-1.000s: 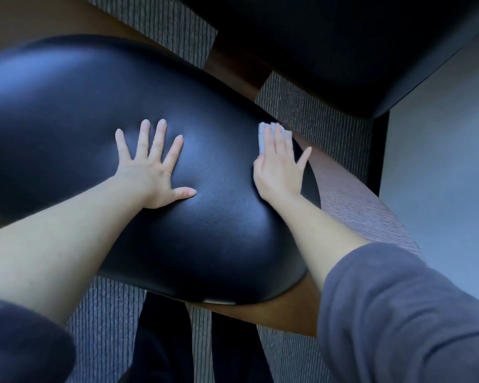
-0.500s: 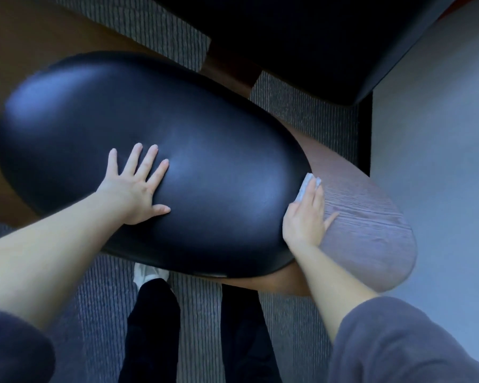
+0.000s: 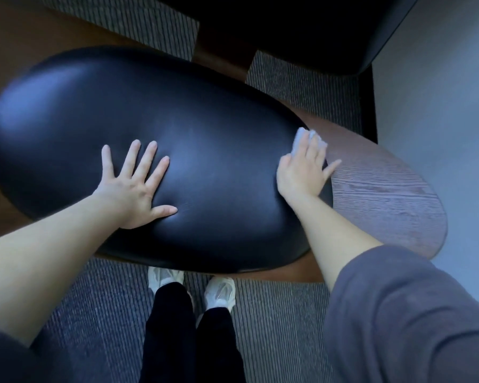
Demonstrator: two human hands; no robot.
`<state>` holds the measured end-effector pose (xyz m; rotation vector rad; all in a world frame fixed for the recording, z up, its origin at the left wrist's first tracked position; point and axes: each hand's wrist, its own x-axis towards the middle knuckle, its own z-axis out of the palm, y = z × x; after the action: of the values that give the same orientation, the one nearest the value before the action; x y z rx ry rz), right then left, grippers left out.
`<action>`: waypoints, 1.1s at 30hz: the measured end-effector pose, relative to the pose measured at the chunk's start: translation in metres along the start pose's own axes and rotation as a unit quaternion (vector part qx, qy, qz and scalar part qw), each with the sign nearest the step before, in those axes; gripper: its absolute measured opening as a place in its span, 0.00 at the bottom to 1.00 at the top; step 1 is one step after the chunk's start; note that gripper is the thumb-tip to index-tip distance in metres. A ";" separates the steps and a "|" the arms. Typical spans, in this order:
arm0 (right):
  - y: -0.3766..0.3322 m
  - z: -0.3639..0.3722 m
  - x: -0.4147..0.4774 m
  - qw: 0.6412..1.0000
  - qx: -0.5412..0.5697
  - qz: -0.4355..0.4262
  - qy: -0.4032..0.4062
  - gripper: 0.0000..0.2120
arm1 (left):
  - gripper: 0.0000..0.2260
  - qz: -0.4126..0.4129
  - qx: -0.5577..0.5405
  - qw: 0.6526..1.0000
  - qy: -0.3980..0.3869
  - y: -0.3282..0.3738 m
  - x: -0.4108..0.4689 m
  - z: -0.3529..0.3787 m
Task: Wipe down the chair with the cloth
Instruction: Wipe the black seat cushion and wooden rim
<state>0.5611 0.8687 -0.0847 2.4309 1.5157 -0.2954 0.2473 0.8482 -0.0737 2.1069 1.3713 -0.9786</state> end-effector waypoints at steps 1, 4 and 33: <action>-0.011 0.001 0.004 0.999 -0.020 -0.037 -0.002 0.31 | 0.45 -0.002 0.002 1.000 -0.003 0.000 0.002 0.001; -0.055 0.011 -0.002 0.984 -0.050 -0.169 -0.013 0.32 | 0.45 -0.001 0.000 1.000 -0.014 0.000 0.005 0.002; 0.083 0.001 -0.080 0.996 0.083 -0.009 0.013 0.32 | 0.43 -0.024 -0.001 0.999 -0.031 0.004 -0.002 -0.006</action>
<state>0.6011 0.7660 -0.0517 2.5577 1.5842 -0.4089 0.2524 0.8494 -0.0679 2.0331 1.3963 -1.0523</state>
